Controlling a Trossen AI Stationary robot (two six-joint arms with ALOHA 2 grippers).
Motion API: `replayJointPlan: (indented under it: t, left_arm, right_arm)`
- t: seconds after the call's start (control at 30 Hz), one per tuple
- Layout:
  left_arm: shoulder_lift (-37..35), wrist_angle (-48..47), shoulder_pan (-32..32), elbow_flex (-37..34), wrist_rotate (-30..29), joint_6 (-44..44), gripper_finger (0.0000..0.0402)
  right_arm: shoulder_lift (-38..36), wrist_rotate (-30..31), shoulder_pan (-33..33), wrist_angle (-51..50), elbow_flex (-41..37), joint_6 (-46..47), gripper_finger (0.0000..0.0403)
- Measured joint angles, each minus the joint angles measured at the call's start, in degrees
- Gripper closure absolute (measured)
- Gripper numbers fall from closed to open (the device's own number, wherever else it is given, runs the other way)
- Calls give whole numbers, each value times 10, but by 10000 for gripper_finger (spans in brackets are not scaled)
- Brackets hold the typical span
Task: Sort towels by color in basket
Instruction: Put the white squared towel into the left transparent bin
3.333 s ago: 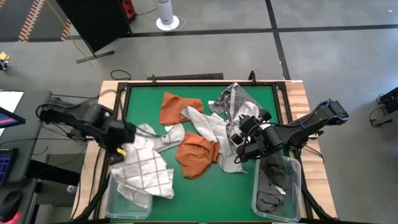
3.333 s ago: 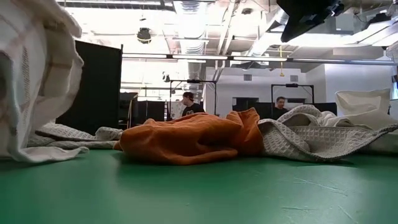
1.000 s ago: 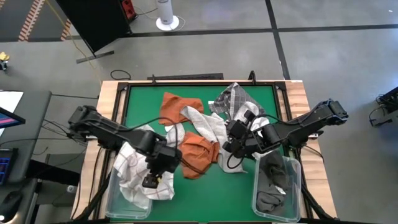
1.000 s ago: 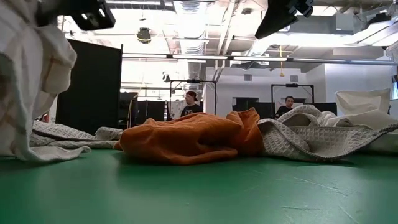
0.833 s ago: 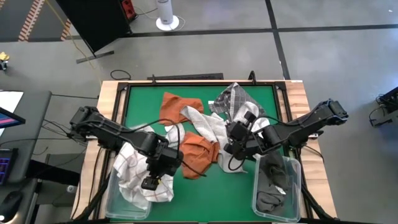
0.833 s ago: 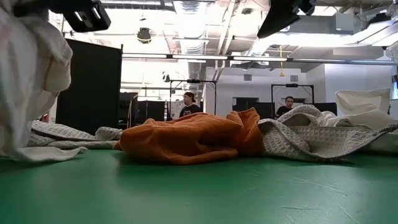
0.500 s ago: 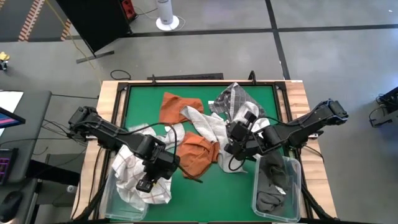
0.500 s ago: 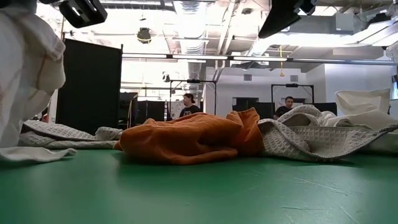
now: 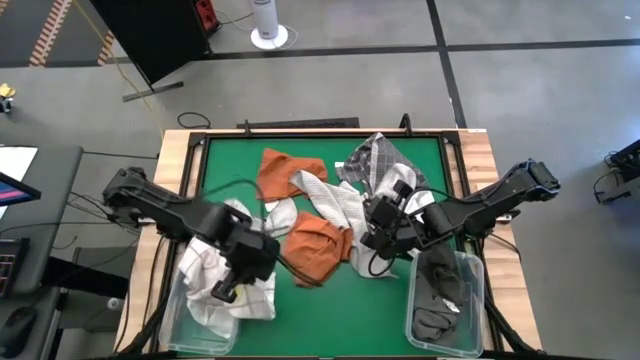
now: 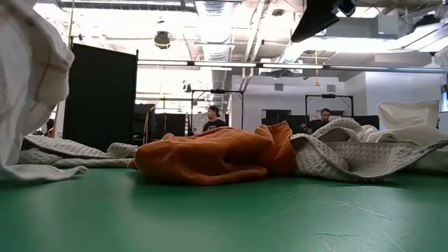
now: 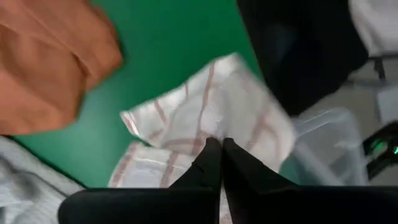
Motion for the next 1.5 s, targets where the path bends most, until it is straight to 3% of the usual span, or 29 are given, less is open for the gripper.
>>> replayJointPlan:
  t: [0.17, 0.33, 0.47, 0.57, 0.67, 0.77, 0.93, 1.13, 1.33, 1.5]
  left_arm:
    - [-50, -49, -13, 62, 5, -86, 401]
    - [-103, -153, -37, 116, 12, -252, 401]
    - [-141, -185, -70, 122, 7, -386, 401]
    - [-151, -185, -106, 110, -22, -439, 401]
    - [-137, -186, -140, 77, -85, -447, 401]
    - [-109, -185, -165, 23, -103, -448, 399]
    - [-59, -178, -197, -85, -89, -469, 384]
    - [4, -124, -210, -176, -29, -419, 336]
    - [28, -137, -204, -139, -21, -377, 277]
    - [-5, -153, -199, -44, -50, -402, 265]
  right_arm:
    - [0, 0, 1, 0, 0, 2, 330]
    - [0, 1, 1, 0, 0, 4, 330]
    - [0, 1, 0, 0, 0, 10, 330]
    - [0, 1, 0, 0, 0, 11, 330]
    - [0, 1, -1, 0, 0, 10, 330]
    - [0, 1, -4, 0, 0, 10, 330]
    - [0, 1, -4, 0, 0, 14, 330]
    - [0, 1, -4, 4, 0, 15, 330]
    - [6, 0, -4, 50, 0, -5, 330]
    - [54, -39, -5, 203, -1, -138, 330]
